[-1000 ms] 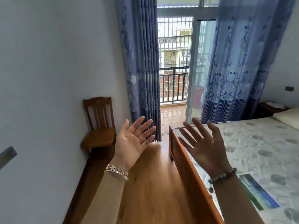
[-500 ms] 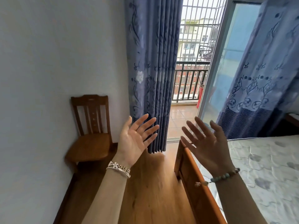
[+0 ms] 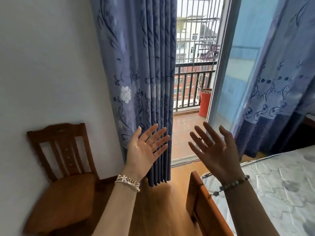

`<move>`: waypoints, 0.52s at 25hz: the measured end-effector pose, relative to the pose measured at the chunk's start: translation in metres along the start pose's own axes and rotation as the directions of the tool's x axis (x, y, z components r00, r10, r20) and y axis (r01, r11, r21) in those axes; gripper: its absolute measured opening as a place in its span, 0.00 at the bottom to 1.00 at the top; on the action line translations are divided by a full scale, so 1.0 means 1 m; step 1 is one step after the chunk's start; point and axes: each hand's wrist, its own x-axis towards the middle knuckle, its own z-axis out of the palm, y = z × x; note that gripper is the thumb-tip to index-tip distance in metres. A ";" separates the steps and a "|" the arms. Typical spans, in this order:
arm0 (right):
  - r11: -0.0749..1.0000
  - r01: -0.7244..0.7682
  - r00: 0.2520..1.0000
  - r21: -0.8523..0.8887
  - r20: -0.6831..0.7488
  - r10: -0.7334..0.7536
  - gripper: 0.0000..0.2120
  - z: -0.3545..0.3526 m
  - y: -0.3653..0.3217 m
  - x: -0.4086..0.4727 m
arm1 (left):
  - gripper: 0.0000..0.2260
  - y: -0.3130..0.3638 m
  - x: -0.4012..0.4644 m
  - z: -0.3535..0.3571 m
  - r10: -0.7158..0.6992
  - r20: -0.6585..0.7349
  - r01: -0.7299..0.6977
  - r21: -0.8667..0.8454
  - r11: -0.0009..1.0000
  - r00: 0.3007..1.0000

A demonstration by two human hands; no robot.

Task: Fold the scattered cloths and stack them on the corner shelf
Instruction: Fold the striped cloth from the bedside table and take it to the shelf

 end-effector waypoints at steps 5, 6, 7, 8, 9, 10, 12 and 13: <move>0.998 0.056 0.998 0.032 -0.019 -0.055 0.20 -0.004 -0.042 0.159 | 0.22 0.021 0.172 0.007 -0.030 0.039 0.031 -0.002 1.000 0.999; 0.997 0.062 0.998 0.035 -0.034 -0.061 0.20 -0.005 -0.048 0.179 | 0.22 0.023 0.196 0.010 -0.033 0.042 0.033 0.011 0.999 0.999; 0.997 0.065 0.997 0.034 -0.049 -0.063 0.20 -0.008 -0.055 0.201 | 0.22 0.023 0.222 0.012 -0.034 0.050 0.033 0.010 0.999 0.998; 0.997 0.069 0.996 0.022 -0.061 -0.067 0.20 -0.014 -0.062 0.225 | 0.22 0.020 0.252 0.014 -0.045 0.063 0.044 0.003 0.999 0.997; 0.997 0.076 0.994 0.009 -0.079 -0.075 0.20 -0.021 -0.069 0.249 | 0.22 0.016 0.283 0.016 -0.064 0.075 0.064 -0.002 0.998 0.995; 0.996 0.089 0.990 0.002 -0.106 -0.089 0.19 -0.028 -0.076 0.272 | 0.21 0.011 0.314 0.018 -0.085 0.082 0.086 -0.004 0.996 0.993; 0.991 0.131 0.978 0.000 -0.162 -0.129 0.18 -0.045 -0.091 0.324 | 0.21 0.002 0.382 0.024 -0.133 0.097 0.132 0.016 0.991 0.986; 0.988 0.154 0.972 -0.004 -0.180 -0.152 0.18 -0.053 -0.100 0.350 | 0.21 -0.003 0.417 0.027 -0.160 0.122 0.158 0.028 0.987 0.980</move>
